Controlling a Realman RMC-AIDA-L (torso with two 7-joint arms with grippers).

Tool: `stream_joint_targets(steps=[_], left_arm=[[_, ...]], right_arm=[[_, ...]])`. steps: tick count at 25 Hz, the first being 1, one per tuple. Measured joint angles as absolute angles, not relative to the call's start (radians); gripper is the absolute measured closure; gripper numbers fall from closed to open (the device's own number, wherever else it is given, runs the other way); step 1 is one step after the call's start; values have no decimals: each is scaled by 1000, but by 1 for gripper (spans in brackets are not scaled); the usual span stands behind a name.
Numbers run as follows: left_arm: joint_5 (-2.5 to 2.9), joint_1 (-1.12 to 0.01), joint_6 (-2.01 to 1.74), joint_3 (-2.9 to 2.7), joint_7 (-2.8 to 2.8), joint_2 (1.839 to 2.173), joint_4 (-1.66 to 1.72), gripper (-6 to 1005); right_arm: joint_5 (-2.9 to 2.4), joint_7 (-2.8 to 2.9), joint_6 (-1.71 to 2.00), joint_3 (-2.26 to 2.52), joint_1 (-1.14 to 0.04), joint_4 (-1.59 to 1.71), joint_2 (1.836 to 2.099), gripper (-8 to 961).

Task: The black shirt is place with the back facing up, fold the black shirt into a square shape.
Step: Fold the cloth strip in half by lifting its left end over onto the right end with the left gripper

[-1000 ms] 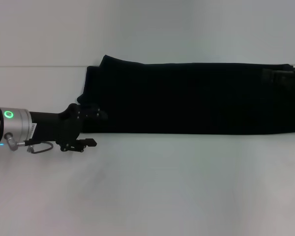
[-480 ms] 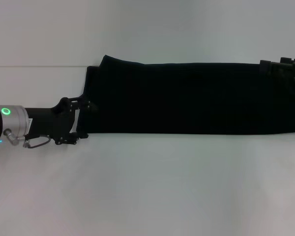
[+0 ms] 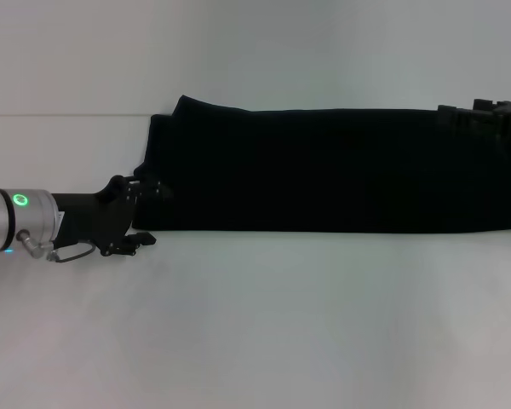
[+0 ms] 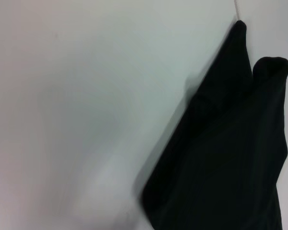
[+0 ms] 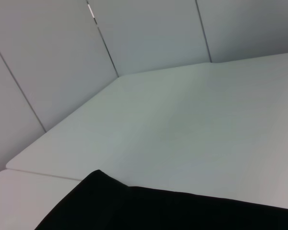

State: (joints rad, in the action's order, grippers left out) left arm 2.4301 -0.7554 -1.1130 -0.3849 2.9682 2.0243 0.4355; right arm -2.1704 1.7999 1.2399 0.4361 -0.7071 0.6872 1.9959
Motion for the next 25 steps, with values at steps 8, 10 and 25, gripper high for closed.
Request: stream_joint_targets(steps=[8, 10, 25], left_arm=[[2433, -756, -1088, -386, 2964, 2031, 436, 161], [2433, -756, -1081, -386, 2964, 2031, 436, 161], [2433, -760, -1049, -393, 2964, 2036, 436, 162]], right_arm=[[-2171, 1798, 1240, 454, -717, 687, 2006, 41], [-2170, 1798, 1241, 468, -718, 687, 2007, 41], [-2171, 1798, 1240, 494, -722, 687, 2010, 42]])
